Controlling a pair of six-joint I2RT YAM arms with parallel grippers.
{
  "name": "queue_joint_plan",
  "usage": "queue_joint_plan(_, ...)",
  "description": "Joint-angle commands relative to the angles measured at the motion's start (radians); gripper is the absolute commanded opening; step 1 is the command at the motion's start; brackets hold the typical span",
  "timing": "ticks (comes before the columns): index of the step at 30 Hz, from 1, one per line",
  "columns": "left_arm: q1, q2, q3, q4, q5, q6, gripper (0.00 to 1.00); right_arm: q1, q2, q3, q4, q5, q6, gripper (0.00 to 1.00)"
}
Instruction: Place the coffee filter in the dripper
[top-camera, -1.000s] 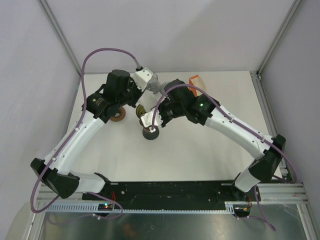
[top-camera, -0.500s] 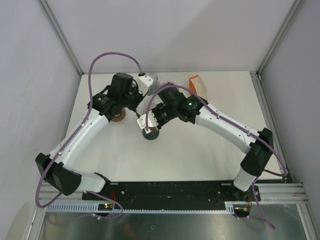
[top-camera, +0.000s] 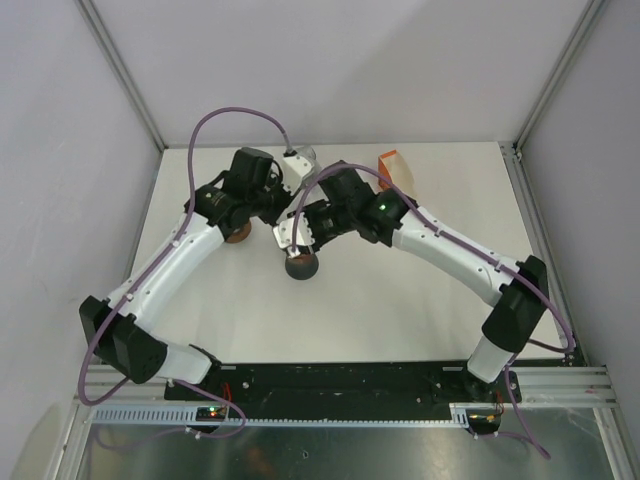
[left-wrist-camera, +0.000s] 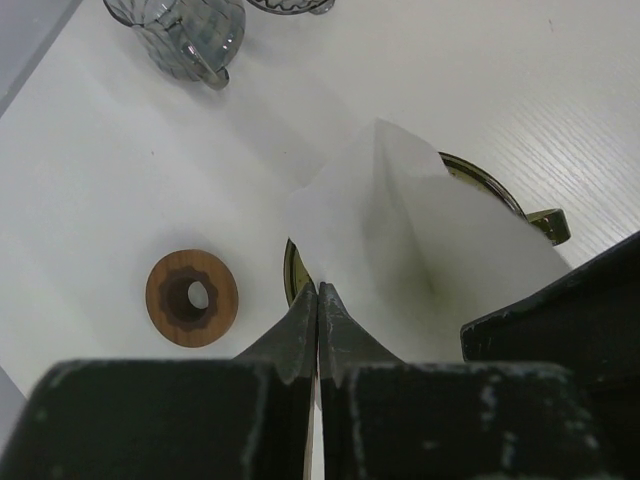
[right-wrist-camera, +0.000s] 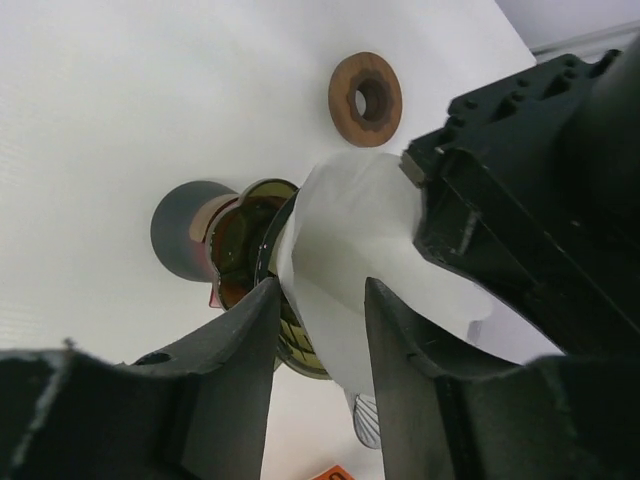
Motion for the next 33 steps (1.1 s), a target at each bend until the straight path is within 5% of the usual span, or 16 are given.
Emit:
queue_joint_plan(1,0.008,0.014,0.005,0.025,0.02,0.03,0.0,-0.023,-0.08,-0.025,0.07,-0.065,0.032,0.46)
queue_joint_plan(14,0.009,0.044,0.01,0.026,0.013,0.045,0.0,-0.087,-0.234,-0.136,0.16,-0.227,0.146,0.54)
queue_joint_plan(23,0.014,0.023,0.065,0.026,-0.01,0.01,0.49,-0.116,-0.234,-0.143,0.257,-0.253,0.334,0.53)
queue_joint_plan(33,0.029,-0.052,0.072,0.025,0.0,-0.012,0.77,-0.14,-0.186,-0.138,0.328,-0.256,0.507,0.46)
